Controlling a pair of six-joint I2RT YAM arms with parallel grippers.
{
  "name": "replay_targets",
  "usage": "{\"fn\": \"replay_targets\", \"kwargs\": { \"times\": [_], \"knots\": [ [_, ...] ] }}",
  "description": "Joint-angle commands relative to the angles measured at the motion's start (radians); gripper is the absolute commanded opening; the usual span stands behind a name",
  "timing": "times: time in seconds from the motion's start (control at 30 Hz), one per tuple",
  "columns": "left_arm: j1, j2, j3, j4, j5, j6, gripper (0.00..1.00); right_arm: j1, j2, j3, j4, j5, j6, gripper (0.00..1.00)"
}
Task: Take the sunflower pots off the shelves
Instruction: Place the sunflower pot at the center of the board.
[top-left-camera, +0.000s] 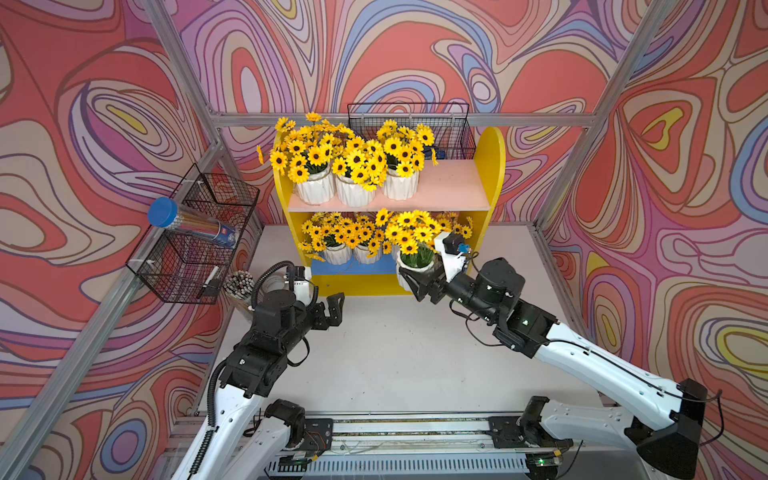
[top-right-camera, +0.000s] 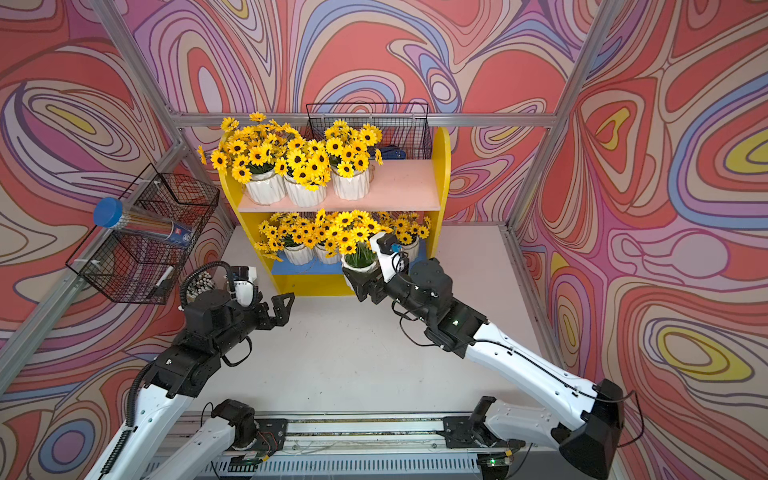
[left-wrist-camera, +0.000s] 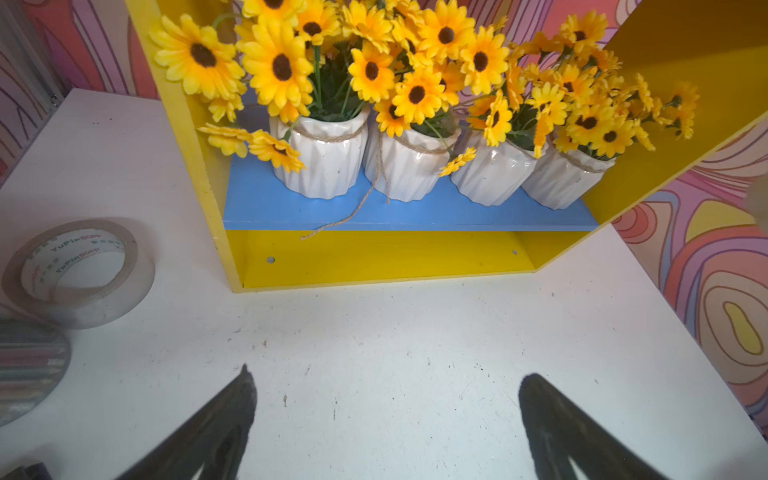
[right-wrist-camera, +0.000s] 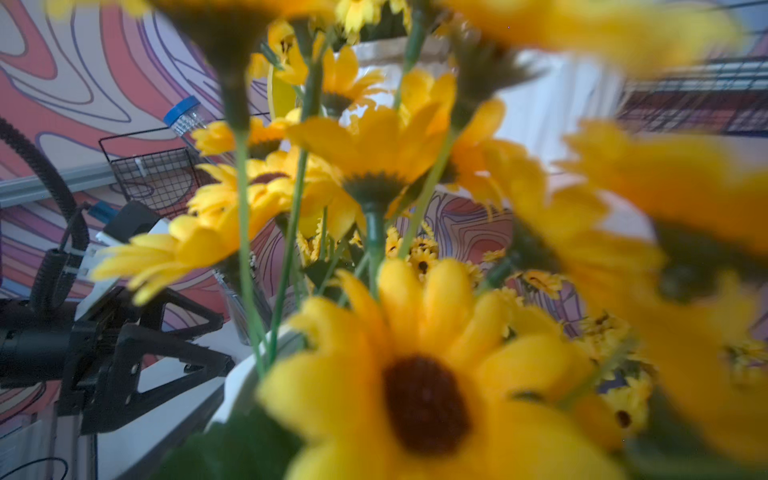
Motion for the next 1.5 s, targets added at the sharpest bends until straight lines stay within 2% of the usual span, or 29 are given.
{"fn": "replay_targets", "kwargs": {
  "times": [0.0, 0.13, 0.47, 0.7, 0.87, 1.23, 1.47],
  "knots": [
    [-0.003, -0.007, -0.017, -0.059, -0.093, -0.03, 1.0, 0.041, 0.061, -0.033, 0.163, -0.036, 0.022, 0.0],
    [-0.003, -0.021, -0.025, -0.082, -0.169, -0.041, 1.0, 0.067, 0.164, -0.08, 0.267, -0.084, 0.067, 0.0],
    [-0.002, -0.031, -0.048, -0.101, -0.264, -0.038, 1.0, 0.09, 0.426, -0.105, 0.473, -0.15, 0.132, 0.0],
    [-0.002, -0.078, -0.055, -0.126, -0.329, -0.04, 1.0, 0.101, 0.571, -0.073, 0.585, -0.164, 0.136, 0.0],
    [-0.001, -0.14, -0.074, -0.094, -0.367, -0.047, 1.0, 0.117, 0.675, -0.119, 0.771, -0.14, 0.134, 0.0],
    [-0.002, -0.141, -0.078, -0.076, -0.341, -0.043, 1.0, 0.181, 0.985, -0.067, 1.128, -0.053, 0.075, 0.0],
    [-0.001, -0.142, -0.081, -0.067, -0.333, -0.04, 1.0, 0.182, 1.102, 0.031, 1.071, -0.073, 0.08, 0.0]
  ]
}}
